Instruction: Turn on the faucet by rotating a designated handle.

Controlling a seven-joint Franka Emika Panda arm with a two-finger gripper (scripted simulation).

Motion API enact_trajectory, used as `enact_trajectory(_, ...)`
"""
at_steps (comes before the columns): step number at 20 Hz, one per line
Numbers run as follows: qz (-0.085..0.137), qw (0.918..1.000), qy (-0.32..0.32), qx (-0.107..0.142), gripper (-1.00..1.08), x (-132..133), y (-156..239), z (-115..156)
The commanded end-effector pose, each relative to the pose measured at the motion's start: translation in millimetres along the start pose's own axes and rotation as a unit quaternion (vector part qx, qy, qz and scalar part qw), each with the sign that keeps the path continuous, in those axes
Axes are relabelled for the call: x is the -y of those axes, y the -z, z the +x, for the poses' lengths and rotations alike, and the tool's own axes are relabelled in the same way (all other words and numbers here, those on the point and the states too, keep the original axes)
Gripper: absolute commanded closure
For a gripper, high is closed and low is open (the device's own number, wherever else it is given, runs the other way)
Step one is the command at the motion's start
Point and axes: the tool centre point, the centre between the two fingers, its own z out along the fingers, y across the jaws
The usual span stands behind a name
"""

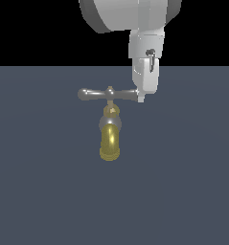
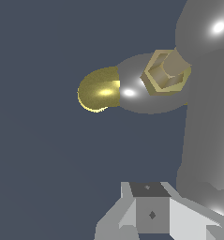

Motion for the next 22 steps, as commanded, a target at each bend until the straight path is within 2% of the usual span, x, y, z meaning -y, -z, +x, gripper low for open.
enact_trajectory(1, 0.000, 1.0000, 0.000, 0.000, 1.08, -7.3, 0.0, -1.0)
enact_trajectory(22, 0.000, 1.0000, 0.000, 0.000, 1.08, -63.9, 0.2, -8.5)
